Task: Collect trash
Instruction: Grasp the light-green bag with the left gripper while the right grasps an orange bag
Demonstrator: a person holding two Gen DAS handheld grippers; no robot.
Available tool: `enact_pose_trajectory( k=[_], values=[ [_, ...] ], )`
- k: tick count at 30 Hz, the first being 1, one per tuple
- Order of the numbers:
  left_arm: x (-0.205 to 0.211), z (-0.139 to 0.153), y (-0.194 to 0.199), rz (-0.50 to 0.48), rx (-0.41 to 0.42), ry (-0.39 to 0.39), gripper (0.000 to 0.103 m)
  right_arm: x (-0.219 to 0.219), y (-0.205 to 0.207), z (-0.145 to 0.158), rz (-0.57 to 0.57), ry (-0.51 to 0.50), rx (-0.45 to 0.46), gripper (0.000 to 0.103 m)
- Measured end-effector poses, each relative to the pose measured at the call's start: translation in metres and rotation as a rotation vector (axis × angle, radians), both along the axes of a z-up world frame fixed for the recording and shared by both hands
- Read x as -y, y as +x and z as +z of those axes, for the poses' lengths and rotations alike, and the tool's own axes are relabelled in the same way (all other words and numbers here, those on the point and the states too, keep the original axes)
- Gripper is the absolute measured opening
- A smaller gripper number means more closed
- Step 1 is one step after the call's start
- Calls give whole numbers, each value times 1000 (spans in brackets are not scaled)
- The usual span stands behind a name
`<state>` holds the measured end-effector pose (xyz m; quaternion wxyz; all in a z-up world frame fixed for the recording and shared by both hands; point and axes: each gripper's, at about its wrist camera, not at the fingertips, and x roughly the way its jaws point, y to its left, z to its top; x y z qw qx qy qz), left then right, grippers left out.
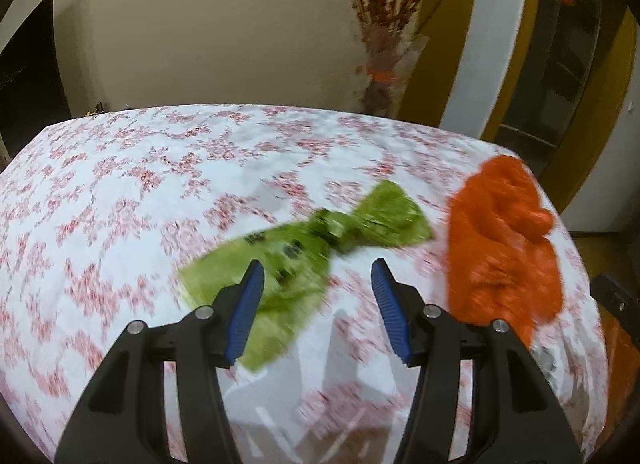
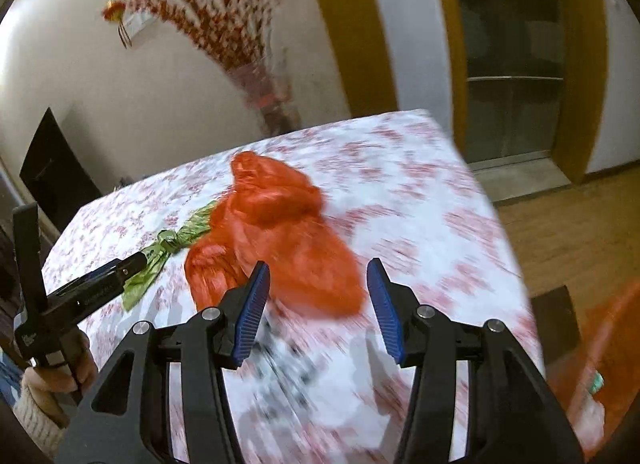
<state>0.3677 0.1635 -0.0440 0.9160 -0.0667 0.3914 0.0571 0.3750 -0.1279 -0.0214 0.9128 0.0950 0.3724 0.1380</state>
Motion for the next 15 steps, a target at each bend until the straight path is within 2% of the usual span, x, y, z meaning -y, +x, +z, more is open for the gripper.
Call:
enact_pose_trajectory(
  k=[3, 9, 10, 11, 12, 14, 15],
  values=[
    [-9, -7, 14, -2, -23, -1, 65, -21, 22, -8, 15, -21, -21, 51],
    [-15, -23, 29, -18, -66, 10, 67, -43, 41, -32, 32, -63, -88, 50],
    [-16, -26, 32, -16, -78, 12, 67, -44, 42, -35, 34, -64, -98, 46],
    [-16, -29, 34, -14, -86, 14, 67, -43, 42, -37, 37, -61, -104, 26],
    [-16, -31, 36, -13, -93, 16, 67, -43, 42, -39, 39, -59, -113, 11],
    [-14, -33, 38, -19, -96, 38, 66, -40, 41, -42, 39, -47, -124, 4],
    [-13, -34, 39, -23, -96, 40, 62, -36, 38, -40, 38, -31, -117, 3]
  ],
)
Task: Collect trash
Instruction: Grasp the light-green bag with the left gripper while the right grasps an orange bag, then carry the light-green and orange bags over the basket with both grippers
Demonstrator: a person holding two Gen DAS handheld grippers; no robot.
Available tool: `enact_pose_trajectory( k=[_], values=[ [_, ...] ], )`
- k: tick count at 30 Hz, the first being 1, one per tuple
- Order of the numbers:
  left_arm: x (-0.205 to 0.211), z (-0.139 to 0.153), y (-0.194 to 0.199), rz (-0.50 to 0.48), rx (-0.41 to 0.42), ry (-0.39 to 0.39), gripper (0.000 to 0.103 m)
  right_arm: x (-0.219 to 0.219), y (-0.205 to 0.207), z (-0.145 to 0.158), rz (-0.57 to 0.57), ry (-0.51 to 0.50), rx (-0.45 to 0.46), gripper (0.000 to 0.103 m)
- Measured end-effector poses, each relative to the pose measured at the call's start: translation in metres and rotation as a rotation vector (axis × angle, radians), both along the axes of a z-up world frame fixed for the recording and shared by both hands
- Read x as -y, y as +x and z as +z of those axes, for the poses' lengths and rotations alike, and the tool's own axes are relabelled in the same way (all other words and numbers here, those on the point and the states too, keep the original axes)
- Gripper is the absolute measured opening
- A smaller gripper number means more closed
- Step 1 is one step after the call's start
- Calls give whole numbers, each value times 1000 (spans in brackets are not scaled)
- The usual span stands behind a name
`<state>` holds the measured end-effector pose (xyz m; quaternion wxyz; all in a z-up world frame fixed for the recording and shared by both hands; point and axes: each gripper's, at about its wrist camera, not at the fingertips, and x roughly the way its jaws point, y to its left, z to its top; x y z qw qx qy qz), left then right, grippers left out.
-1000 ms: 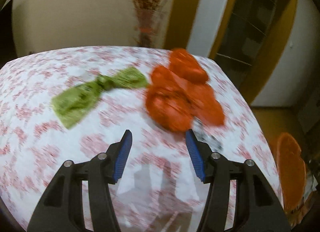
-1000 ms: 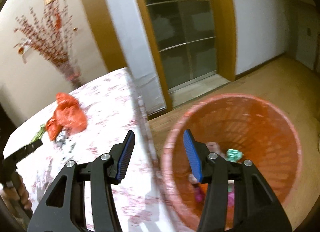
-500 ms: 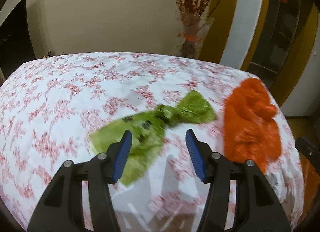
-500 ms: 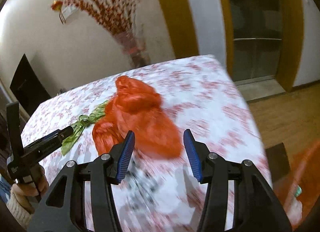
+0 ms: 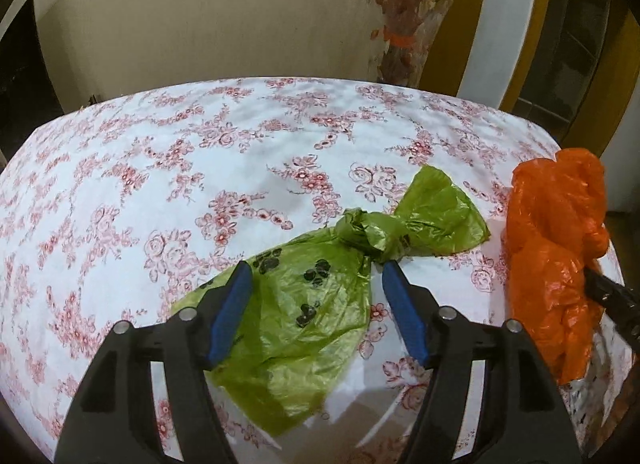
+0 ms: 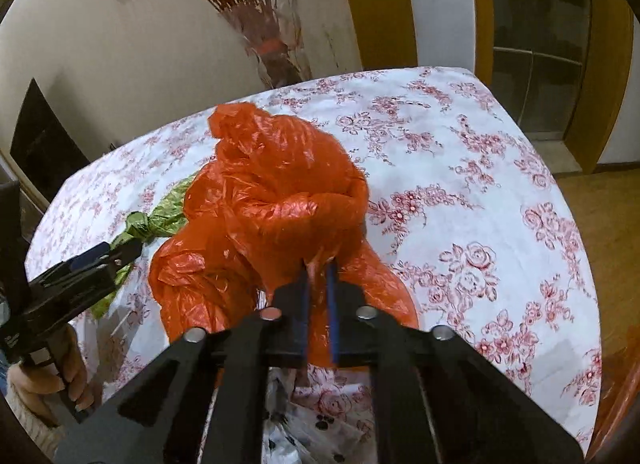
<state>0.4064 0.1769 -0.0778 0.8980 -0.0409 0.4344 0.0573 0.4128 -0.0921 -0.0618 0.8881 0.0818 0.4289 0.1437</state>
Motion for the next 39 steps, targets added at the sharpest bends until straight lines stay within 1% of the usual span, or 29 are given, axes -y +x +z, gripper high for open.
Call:
enact_pose_trajectory(
  k=[1, 3, 4, 5, 6, 7, 8, 9, 12, 15, 21, 25, 29, 32, 35, 39],
  values=[
    [1, 0, 0, -6, 1, 6, 59, 4, -2, 2, -4, 9, 8, 3],
    [3, 0, 1, -15, 4, 18, 41, 9, -5, 8, -13, 29, 23, 2],
    [5, 0, -1, -25, 8, 16, 36, 13, -8, 13, -21, 39, 34, 2],
    [6, 1, -1, -32, 10, 17, 26, 16, -11, 16, -27, 43, 42, 2],
    [8, 1, -2, -37, 11, 18, 19, 19, -14, 19, -33, 45, 51, 2],
    [9, 1, -3, -41, 12, 18, 15, 23, -18, 22, -43, 45, 59, 2],
    [11, 1, -4, -43, 12, 16, 9, 26, -23, 25, -51, 41, 66, 2],
    [12, 1, -6, -45, 13, 12, 8, 27, -25, 27, -56, 38, 71, 2],
    [13, 4, -14, -47, 22, -10, 6, 36, -42, 35, -74, 27, 91, 2],
    [14, 13, -26, -47, 48, -26, 6, 48, -52, 44, -94, 25, 114, 2],
    [22, 50, -55, -45, 127, -51, 6, 75, -81, 72, -142, 55, 176, 2],
    [39, 80, -78, -73, 185, -70, 6, 96, -108, 92, -191, 62, 239, 2],
    [67, 108, -101, -129, 241, -97, 6, 115, -136, 109, -241, 58, 291, 2],
    [91, 121, -116, -177, 269, -112, 6, 130, -156, 118, -283, 47, 325, 2],
    [124, 132, -131, -245, 284, -138, 6, 147, -173, 122, -325, 48, 346, 2],
    [168, 138, -147, -337, 289, -171, 6, 171, -202, 124, -404, 48, 368, 2]
  ],
)
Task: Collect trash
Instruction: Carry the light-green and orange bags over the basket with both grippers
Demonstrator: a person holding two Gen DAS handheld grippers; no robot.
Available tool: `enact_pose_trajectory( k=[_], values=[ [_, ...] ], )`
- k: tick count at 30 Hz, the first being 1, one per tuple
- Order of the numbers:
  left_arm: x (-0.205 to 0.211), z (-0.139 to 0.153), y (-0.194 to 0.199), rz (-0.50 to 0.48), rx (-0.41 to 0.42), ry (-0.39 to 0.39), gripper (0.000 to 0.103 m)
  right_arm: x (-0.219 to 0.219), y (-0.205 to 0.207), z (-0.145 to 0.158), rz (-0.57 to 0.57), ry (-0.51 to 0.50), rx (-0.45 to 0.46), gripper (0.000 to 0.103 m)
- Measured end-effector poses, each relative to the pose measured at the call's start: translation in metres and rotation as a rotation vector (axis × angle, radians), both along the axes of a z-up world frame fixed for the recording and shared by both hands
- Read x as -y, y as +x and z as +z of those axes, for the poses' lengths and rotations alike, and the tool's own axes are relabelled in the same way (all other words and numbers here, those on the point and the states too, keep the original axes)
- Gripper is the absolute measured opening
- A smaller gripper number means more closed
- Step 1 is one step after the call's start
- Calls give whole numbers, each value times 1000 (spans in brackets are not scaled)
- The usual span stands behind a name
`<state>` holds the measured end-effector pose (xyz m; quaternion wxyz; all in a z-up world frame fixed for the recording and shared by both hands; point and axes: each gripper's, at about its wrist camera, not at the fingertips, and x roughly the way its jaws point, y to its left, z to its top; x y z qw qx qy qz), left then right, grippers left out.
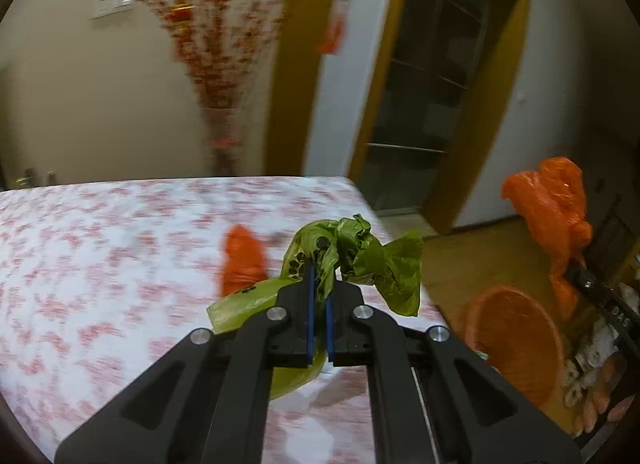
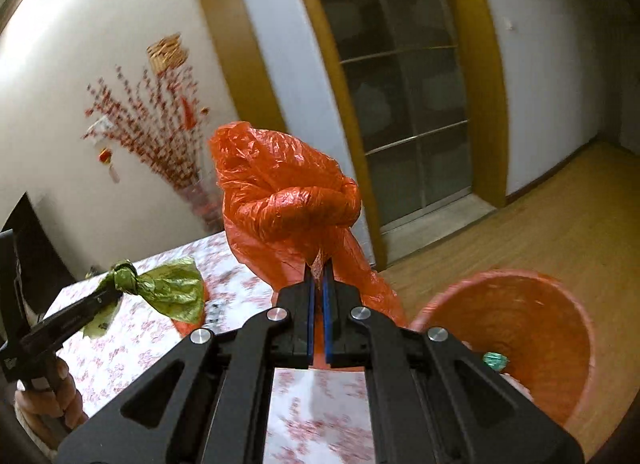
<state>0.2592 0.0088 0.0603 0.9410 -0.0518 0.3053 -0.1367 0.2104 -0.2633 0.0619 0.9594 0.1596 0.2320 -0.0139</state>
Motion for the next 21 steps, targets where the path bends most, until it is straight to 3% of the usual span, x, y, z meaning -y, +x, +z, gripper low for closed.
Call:
enact_pose_trajectory(
  k=[10, 21],
  values=[
    [99, -9, -23, -174, -33, -57, 6, 60, -54, 0, -179, -10, 14, 2],
    [170, -32, -31, -296, -93, -64, 6, 107, -71, -24, -296, 40, -32, 2]
  ],
)
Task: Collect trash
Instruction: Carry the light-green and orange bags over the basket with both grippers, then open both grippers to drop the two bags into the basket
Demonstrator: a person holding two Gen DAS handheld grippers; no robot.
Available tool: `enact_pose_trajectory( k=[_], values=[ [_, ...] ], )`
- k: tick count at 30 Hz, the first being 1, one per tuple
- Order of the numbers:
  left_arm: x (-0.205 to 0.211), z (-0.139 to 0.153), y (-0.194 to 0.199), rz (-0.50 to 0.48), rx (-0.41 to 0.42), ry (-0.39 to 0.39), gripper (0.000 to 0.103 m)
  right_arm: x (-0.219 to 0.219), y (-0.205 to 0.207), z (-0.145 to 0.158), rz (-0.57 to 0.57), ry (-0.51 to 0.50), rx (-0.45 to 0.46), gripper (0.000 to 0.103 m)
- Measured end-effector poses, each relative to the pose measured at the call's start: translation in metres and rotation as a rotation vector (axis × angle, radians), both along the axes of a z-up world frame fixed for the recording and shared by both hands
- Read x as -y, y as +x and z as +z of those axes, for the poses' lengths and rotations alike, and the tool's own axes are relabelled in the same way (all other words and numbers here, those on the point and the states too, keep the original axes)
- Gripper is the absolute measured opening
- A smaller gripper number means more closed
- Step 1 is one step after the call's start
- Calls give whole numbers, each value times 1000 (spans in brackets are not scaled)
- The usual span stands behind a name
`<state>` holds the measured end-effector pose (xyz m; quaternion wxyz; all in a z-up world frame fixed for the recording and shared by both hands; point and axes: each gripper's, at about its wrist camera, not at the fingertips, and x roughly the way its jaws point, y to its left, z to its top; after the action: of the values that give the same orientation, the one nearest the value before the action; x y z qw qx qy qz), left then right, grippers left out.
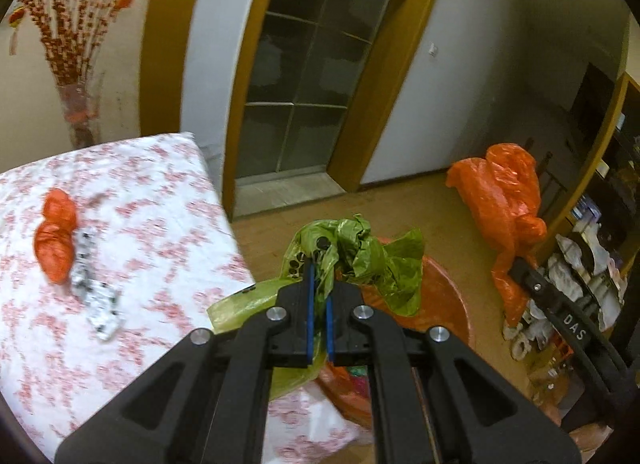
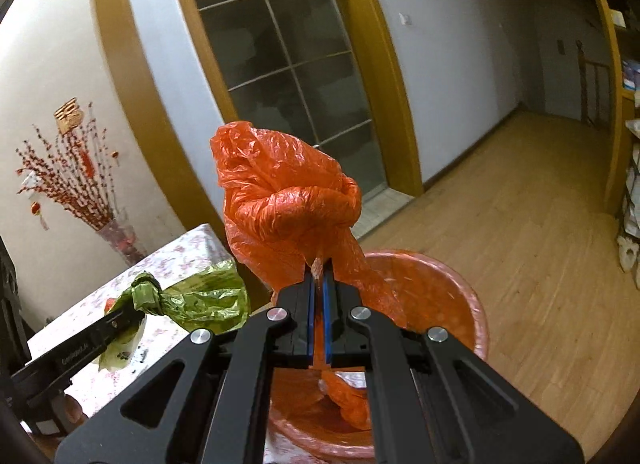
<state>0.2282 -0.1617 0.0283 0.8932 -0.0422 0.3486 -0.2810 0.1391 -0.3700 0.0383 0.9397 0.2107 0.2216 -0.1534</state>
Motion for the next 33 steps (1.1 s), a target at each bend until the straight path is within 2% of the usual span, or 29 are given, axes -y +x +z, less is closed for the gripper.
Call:
enact_pose_trajectory(
  k=[7, 19, 22, 23, 25, 26, 27, 33],
  values=[
    [35, -13, -5, -52, -35, 5, 6, 13, -3, -11, -33, 21, -18, 2],
    [71, -34, -1, -116, -92, 19, 7, 36, -2, -30, -60, 67, -53, 3],
    [80, -42, -2, -131, -104, 33, 12, 41, 0, -37, -52, 81, -68, 4],
    [82, -44, -1, -131, -109, 37, 18, 42, 1, -39, -50, 84, -74, 7],
    [83, -50, 1, -130, -125, 46, 24, 45, 2, -45, -49, 93, -88, 23],
    [85, -53, 1, -126, -132, 52, 26, 45, 1, -46, -50, 95, -90, 38],
    [84, -56, 3, -123, -139, 57, 28, 46, 0, -48, -53, 95, -89, 45],
    [69, -66, 8, -88, -144, 89, 36, 51, -7, -51, -73, 87, -97, 46]
  ],
)
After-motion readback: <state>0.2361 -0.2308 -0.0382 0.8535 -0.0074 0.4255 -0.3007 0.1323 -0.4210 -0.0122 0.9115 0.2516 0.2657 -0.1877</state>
